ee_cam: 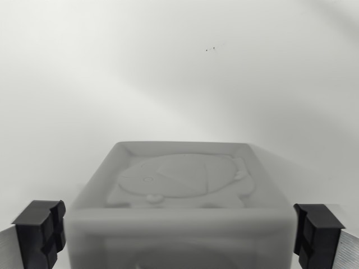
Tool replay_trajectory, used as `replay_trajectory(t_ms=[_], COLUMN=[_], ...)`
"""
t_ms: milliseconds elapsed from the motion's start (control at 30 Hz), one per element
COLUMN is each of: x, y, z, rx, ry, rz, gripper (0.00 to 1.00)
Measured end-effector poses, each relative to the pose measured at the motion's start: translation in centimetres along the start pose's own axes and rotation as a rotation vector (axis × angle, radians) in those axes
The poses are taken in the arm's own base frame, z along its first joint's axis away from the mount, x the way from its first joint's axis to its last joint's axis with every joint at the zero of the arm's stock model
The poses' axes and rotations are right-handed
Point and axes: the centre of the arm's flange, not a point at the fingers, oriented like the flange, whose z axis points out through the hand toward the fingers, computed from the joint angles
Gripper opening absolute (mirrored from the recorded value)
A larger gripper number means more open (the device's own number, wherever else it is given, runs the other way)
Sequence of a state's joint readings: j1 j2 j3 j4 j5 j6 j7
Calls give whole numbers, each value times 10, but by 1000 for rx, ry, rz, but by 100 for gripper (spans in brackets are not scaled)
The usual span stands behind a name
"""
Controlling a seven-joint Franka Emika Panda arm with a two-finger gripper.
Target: Destack cube
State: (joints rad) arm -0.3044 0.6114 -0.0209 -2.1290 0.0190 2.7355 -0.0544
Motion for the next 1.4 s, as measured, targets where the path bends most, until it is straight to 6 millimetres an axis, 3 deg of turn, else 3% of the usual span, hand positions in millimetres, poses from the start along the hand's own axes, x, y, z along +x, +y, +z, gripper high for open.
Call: replay_trajectory(t_ms=[500, 867, 1400], x=[1, 1, 1], y=[0, 0, 1], z=[-12, -41, -100], rx=[1, 2, 4], ry=[3, 4, 6], rz=[0, 1, 1], gripper=[100, 100, 100])
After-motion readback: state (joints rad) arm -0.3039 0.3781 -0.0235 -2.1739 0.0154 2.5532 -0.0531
